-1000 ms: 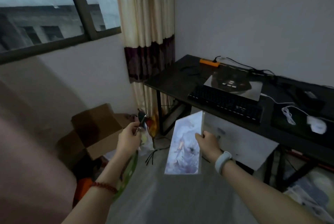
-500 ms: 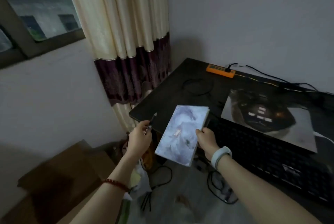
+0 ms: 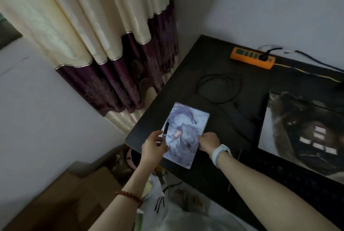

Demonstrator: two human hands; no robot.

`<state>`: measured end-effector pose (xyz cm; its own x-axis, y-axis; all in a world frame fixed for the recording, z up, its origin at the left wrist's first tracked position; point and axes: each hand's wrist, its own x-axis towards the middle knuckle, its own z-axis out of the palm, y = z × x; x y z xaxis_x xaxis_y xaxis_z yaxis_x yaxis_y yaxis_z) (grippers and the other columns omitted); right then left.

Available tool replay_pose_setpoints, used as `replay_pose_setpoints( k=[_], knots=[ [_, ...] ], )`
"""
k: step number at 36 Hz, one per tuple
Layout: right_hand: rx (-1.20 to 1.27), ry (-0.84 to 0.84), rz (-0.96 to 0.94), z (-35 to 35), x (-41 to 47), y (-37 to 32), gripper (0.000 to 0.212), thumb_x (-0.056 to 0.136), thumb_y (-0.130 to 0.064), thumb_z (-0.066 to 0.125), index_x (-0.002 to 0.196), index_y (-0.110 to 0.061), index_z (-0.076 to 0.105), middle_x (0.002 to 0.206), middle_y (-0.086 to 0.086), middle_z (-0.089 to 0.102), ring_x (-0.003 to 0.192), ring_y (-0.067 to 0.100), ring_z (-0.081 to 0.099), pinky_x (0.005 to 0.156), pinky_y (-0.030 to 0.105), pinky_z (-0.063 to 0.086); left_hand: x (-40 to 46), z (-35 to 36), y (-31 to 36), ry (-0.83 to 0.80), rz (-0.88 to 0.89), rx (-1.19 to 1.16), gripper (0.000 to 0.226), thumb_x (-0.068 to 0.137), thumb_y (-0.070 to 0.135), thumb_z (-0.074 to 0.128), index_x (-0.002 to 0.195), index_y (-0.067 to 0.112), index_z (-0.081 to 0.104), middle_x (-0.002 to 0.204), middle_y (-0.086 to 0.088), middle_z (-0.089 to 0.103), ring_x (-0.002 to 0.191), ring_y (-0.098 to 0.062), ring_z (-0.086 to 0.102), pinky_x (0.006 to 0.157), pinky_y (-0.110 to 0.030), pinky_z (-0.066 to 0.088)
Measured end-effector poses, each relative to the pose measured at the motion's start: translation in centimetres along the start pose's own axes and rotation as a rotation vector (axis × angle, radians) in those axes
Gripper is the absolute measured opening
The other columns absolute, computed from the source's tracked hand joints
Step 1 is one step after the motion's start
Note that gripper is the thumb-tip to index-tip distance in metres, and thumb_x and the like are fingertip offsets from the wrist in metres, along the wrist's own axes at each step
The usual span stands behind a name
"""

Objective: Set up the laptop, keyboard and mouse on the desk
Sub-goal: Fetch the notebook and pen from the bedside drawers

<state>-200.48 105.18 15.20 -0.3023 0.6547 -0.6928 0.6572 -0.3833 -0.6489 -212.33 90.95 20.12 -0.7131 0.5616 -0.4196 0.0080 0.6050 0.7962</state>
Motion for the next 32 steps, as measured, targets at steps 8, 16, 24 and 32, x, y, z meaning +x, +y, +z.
replay_pose_setpoints(
  k=[8, 16, 24, 32],
  knots=[
    [0.257, -0.061, -0.12, -1.3, -2.3, -1.5, 0.02, 0.092, -0.032, 0.05, 0.08, -0.021, 0.06, 0.08, -0.002, 0.062, 0.071, 0.01, 0.056, 0.06, 0.023, 0.043, 2.1, 4.4, 0.5, -0.226, 0.117, 0.114, 0.016, 0.08, 0.01, 0.067, 0.072, 0.017, 0.055, 0.077, -0.01, 0.071, 0.062, -0.012, 0.065, 0.06, -0.023, 0.052],
    [0.203, 0.112, -0.116, -2.0, -1.4, -1.1, 0.013, 0.088, -0.015, 0.055, 0.075, -0.014, 0.058, 0.065, 0.004, 0.059, 0.051, 0.011, 0.051, 0.045, 0.018, 0.039, 3.5, 6.7, 1.5, -0.438, 0.322, 0.186, 0.009, 0.083, 0.012, 0.063, 0.091, 0.009, 0.067, 0.092, -0.007, 0.072, 0.089, -0.017, 0.067, 0.081, -0.028, 0.052],
    [-0.038, 0.287, -0.005, -2.4, -0.8, 1.2, 0.025, 0.09, -0.019, 0.054, 0.107, -0.002, 0.06, 0.098, 0.018, 0.065, 0.098, 0.036, 0.062, 0.086, 0.039, 0.049, 6.0, 5.2, -3.6, -0.358, 0.404, 0.969, 0.099, 0.071, 0.072, 0.05, 0.141, 0.04, -0.011, 0.154, 0.001, -0.023, 0.138, -0.03, -0.027, 0.109, -0.06, -0.007],
    [-0.107, 0.237, -0.049, 0.7, -1.2, 0.9, 0.044, 0.089, -0.007, 0.049, 0.133, -0.009, 0.045, 0.119, 0.025, 0.052, 0.104, 0.037, 0.057, 0.092, 0.031, 0.046, 7.8, 3.9, -5.9, -0.458, 0.464, 1.01, 0.105, 0.065, 0.077, 0.05, 0.127, 0.049, -0.031, 0.136, 0.012, -0.046, 0.125, -0.02, -0.044, 0.109, -0.055, -0.013]
  ],
)
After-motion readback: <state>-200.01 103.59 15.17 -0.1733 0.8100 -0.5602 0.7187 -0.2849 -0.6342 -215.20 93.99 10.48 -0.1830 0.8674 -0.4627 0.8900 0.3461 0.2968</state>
